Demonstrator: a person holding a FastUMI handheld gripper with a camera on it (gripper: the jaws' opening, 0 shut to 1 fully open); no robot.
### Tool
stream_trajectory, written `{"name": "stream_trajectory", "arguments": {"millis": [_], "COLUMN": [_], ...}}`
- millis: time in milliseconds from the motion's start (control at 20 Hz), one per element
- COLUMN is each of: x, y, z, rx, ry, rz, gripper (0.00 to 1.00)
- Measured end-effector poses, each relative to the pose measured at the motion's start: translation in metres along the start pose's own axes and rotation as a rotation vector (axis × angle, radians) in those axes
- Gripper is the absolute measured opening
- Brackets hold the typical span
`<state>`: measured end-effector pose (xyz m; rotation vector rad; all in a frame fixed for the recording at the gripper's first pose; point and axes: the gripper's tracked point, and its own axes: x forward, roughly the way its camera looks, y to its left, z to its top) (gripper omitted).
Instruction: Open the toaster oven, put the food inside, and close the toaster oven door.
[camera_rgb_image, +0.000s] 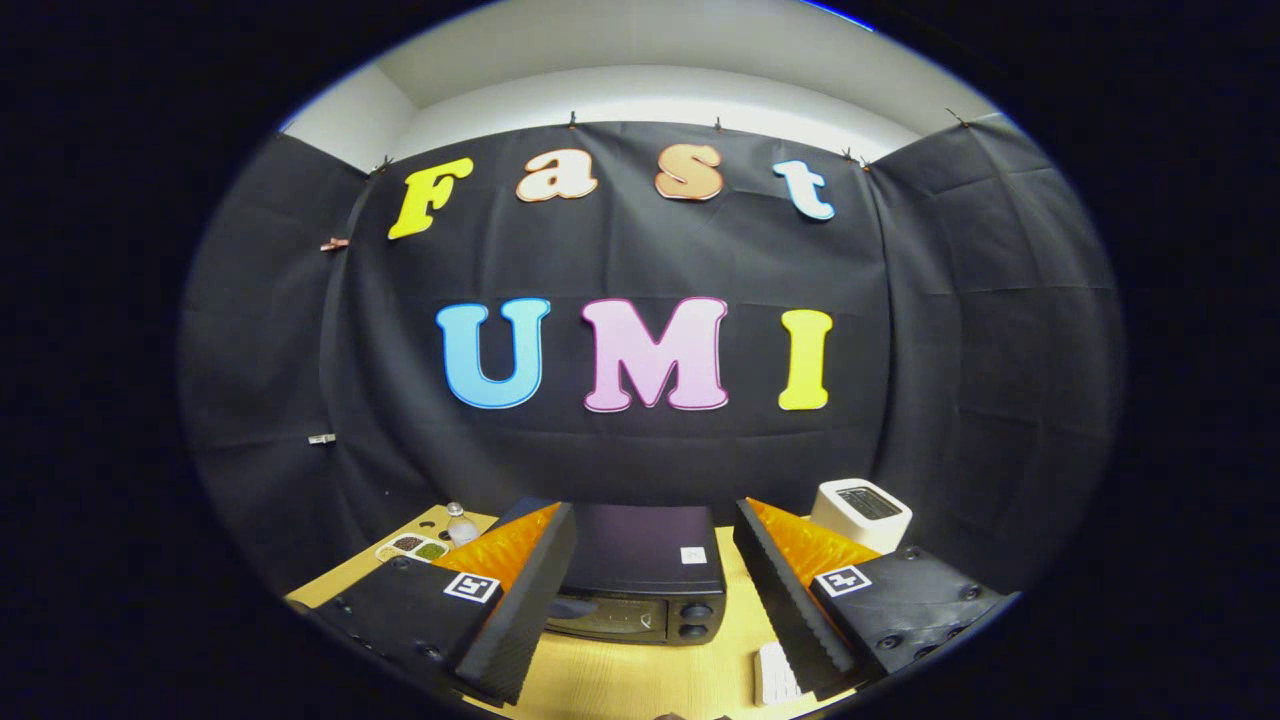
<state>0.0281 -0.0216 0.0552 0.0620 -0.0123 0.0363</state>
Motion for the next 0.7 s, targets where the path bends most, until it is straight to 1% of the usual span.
{"name": "stream_trajectory", "arguments": {"millis": [150, 250, 400, 700], "x": [-0.02, -0.024, -0.025, -0.022], "y": [-0.013, -0.016, -0.013, -0.016], "z": [0.008, 0.011, 0.014, 0.025], "rx": [-0.007, -0.008, 0.021, 0.012], "ry": [-0.026, -0.031, -0.023, -0.04], "rz": [-0.037, -0.05, -0.046, -0.05], "gripper": [0.98, 0.98, 0.98, 0.98]}}
